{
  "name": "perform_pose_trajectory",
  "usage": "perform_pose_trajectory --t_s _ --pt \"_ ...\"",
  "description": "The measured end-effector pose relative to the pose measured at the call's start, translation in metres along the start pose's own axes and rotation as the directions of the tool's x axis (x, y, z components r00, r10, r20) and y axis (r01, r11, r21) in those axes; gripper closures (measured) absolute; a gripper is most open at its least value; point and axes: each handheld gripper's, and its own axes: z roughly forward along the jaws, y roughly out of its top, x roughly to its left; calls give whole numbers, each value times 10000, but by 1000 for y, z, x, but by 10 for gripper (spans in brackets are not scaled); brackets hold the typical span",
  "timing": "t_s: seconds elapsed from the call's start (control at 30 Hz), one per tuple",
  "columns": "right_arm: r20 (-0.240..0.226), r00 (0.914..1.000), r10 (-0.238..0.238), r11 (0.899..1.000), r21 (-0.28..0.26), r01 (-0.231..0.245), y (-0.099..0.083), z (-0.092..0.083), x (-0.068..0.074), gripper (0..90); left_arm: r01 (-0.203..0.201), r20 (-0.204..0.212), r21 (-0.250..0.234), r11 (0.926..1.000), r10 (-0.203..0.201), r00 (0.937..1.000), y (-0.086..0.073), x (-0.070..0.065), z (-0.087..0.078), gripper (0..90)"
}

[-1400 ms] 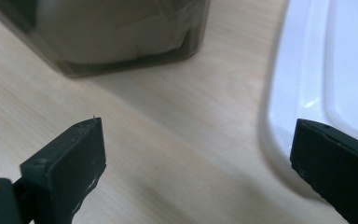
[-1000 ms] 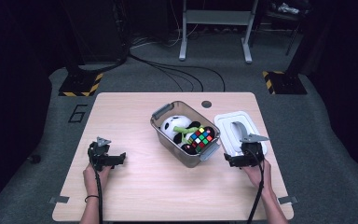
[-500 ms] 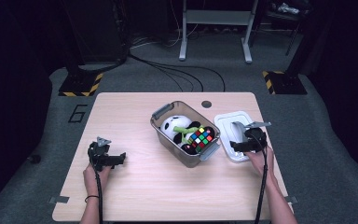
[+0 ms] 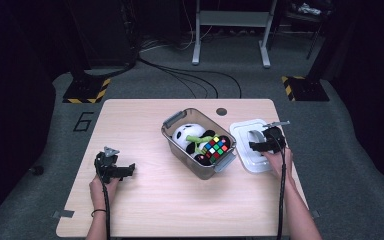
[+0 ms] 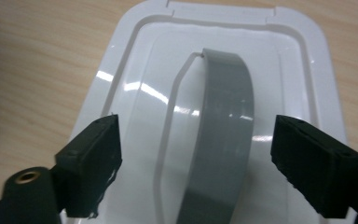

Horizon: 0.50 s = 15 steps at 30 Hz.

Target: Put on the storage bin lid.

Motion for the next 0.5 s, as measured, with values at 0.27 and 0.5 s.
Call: perform_pose_trajectory --t_s 0.27,0.5 --pt "20 9985 546 9981 277 -547 5 11 -12 474 -1 -5 -1 10000 1 10000 0 0 0 3" --pt "118 9983 578 9975 388 -583 4 11 -13 653 -4 -5 -4 10000 4 10000 0 0 0 4"
